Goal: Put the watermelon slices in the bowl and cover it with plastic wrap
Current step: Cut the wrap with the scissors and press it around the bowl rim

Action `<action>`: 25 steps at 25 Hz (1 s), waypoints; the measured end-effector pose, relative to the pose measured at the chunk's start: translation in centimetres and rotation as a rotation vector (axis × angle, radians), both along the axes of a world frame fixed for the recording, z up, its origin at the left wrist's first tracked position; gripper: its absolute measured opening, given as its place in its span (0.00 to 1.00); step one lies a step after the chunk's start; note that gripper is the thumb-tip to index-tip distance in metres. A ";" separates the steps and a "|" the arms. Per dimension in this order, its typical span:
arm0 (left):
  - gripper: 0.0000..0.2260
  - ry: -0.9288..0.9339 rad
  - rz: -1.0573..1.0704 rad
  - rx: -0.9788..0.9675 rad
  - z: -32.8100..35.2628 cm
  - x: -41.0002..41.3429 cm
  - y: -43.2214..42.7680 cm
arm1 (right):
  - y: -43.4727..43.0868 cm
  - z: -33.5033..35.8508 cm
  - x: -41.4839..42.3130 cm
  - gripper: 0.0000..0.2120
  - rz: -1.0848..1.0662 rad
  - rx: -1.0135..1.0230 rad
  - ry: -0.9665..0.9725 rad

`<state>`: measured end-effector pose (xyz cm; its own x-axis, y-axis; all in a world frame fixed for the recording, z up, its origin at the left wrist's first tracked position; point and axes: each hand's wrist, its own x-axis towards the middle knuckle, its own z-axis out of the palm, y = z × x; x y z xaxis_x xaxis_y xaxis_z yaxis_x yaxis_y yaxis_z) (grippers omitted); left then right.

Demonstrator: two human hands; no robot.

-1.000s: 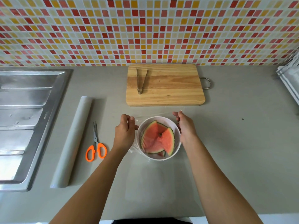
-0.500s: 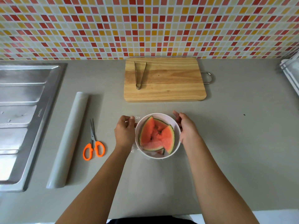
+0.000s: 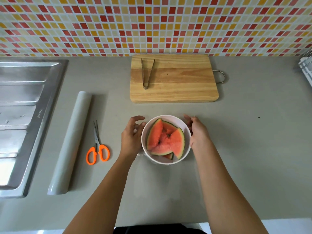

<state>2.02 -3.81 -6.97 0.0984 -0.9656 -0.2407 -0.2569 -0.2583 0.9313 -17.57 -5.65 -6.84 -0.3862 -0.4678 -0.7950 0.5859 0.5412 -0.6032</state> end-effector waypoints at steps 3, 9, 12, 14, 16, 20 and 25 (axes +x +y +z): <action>0.06 0.044 -0.024 -0.047 -0.4 0.2 0.2 | -0.1 -0.3 -0.2 0.19 0.023 0.020 0.025; 0.17 0.026 -0.020 -0.082 -0.9 0.8 0.8 | -0.1 -0.5 -0.3 0.20 0.039 0.026 0.031; 0.21 -0.247 -0.024 -0.193 -0.5 0.3 1.3 | -0.1 -0.4 -0.2 0.20 0.042 0.030 0.044; 0.20 -0.309 -0.022 -0.202 -0.5 -0.1 1.3 | -0.2 -0.3 -0.1 0.19 0.046 0.032 0.063; 0.13 -0.364 -0.028 -0.195 -0.4 -0.2 1.2 | -0.2 -0.3 0.0 0.19 0.054 0.031 0.078; 0.12 -0.509 -0.077 -0.098 -0.4 -0.3 0.9 | -0.2 0.0 0.0 0.19 0.055 0.036 0.078; 0.16 -0.797 0.008 -0.027 -1.2 0.0 2.0 | 0.0 0.5 -0.1 0.19 0.083 0.036 0.066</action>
